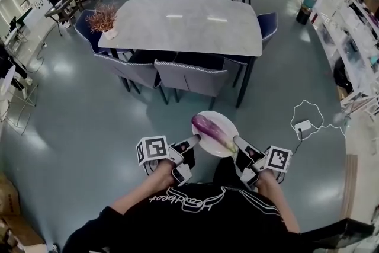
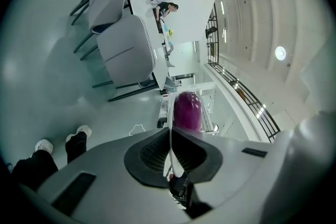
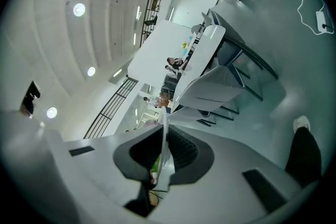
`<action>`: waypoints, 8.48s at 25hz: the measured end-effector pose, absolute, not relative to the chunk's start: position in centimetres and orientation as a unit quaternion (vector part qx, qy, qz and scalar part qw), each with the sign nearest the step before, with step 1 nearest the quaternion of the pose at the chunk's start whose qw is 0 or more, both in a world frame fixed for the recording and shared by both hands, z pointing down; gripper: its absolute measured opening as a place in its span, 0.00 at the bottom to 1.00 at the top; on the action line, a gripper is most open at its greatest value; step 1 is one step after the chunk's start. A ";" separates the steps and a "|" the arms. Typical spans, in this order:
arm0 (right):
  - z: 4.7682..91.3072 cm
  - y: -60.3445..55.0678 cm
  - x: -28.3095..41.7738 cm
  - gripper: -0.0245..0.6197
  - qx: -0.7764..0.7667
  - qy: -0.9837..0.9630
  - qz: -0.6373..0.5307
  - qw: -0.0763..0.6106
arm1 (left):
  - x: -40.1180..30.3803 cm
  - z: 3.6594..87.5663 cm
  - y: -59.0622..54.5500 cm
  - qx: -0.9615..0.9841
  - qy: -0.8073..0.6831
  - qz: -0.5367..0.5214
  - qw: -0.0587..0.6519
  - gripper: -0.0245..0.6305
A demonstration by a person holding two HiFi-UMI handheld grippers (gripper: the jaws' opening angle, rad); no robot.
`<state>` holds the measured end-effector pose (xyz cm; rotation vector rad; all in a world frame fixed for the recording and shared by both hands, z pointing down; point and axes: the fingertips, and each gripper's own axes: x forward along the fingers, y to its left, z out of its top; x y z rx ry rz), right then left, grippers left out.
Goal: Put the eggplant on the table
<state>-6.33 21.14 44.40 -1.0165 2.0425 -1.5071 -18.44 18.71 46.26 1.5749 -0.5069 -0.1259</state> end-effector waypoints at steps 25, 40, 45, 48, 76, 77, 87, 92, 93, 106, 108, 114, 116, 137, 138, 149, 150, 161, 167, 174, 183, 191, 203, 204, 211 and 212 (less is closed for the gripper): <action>46.0 -6.2 13.0 0.09 -0.324 0.729 -0.565 0.211 | 0.7 47.0 -7.9 0.689 -0.267 -0.057 0.672 0.07; 44.2 -23.0 19.6 0.09 -0.306 0.746 -0.562 0.183 | 7.2 44.8 -24.4 0.691 -0.286 -0.066 0.660 0.07; 45.2 -24.2 19.0 0.08 -0.299 0.751 -0.563 0.171 | 6.8 45.7 -25.4 0.691 -0.290 -0.070 0.658 0.07; 46.1 -25.9 18.2 0.08 -0.304 0.755 -0.559 0.158 | 6.0 46.4 -27.1 0.691 -0.291 -0.067 0.658 0.07; 49.3 -44.9 15.4 0.09 -0.356 0.756 -0.539 0.101 | 3.1 49.7 -47.0 0.694 -0.292 -0.048 0.657 0.07; 49.5 -45.4 15.2 0.09 -0.355 0.757 -0.540 0.101 | 3.0 50.2 -47.4 0.692 -0.290 -0.047 0.659 0.07; 54.6 -47.6 15.0 0.09 -0.378 0.741 -0.552 0.055 | 2.6 55.4 -49.4 0.677 -0.295 -0.037 0.673 0.07; 57.6 -48.0 14.5 0.09 -0.386 0.732 -0.562 0.027 | 2.2 58.4 -49.8 0.663 -0.313 -0.022 0.679 0.07; 58.0 -48.1 14.5 0.09 -0.387 0.730 -0.563 0.023 | 2.1 58.9 -49.8 0.661 -0.315 -0.020 0.681 0.07; 62.8 -48.9 14.3 0.09 -0.400 0.703 -0.586 -0.034 | 1.7 63.6 -50.1 0.624 -0.327 -0.004 0.709 0.07; 63.2 -48.9 14.3 0.09 -0.401 0.700 -0.589 -0.043 | 1.7 64.0 -50.0 0.619 -0.328 -0.002 0.713 0.07; 63.9 -48.9 14.2 0.09 -0.400 0.695 -0.595 -0.058 | 1.7 64.8 -49.8 0.606 -0.331 0.003 0.724 0.07; 64.0 -48.8 14.2 0.09 -0.398 0.693 -0.597 -0.061 | 1.7 64.8 -49.8 0.606 -0.330 0.003 0.724 0.07; 64.6 -48.7 14.0 0.09 -0.404 0.690 -0.591 -0.105 | 1.8 64.8 -49.8 0.622 -0.334 0.031 0.708 0.07; 64.5 -48.7 14.1 0.09 -0.403 0.689 -0.594 -0.100 | 1.8 64.8 -49.7 0.623 -0.335 0.034 0.706 0.07; 64.0 -48.9 14.3 0.18 -0.413 0.689 -0.591 -0.077 | 1.6 64.4 -49.8 0.639 -0.345 0.046 0.686 0.14; 63.9 -49.0 14.4 0.19 -0.416 0.688 -0.590 -0.073 | 1.6 64.4 -49.8 0.640 -0.345 0.045 0.685 0.15; 61.8 -48.1 16.0 0.18 -0.438 0.694 -0.571 -0.020 | 0.4 62.8 -48.3 0.656 -0.341 0.037 0.672 0.17; 58.0 -45.9 16.1 0.18 -0.409 0.715 -0.566 0.040 | 1.5 59.7 -46.2 0.676 -0.320 0.013 0.664 0.17; 51.0 -42.0 13.6 0.11 -0.335 0.771 -0.533 0.093 | 2.6 54.6 -42.4 0.718 -0.280 -0.017 0.638 0.05; 42.3 -33.8 12.7 0.05 -0.305 0.855 -0.414 0.070 | 4.7 44.2 -34.3 0.831 -0.249 -0.040 0.496 0.05; 35.9 -23.7 11.3 0.05 -0.296 0.917 -0.266 0.001 | 5.4 35.7 -23.4 0.925 -0.221 -0.029 0.309 0.05; 33.7 -11.3 12.7 0.05 -0.302 0.935 -0.181 -0.036 | 7.1 32.6 -10.8 0.956 -0.222 0.016 0.192 0.05; 33.9 -10.7 12.6 0.05 -0.299 0.937 -0.178 -0.041 | 7.3 32.7 -10.1 0.956 -0.222 0.018 0.190 0.05; 34.9 -6.8 12.6 0.05 -0.281 0.940 -0.192 -0.038 | 8.4 33.7 -6.1 0.959 -0.211 0.034 0.185 0.05; 34.9 -6.5 12.8 0.05 -0.280 0.940 -0.193 -0.038 | 8.5 33.8 -5.8 0.959 -0.211 0.036 0.185 0.05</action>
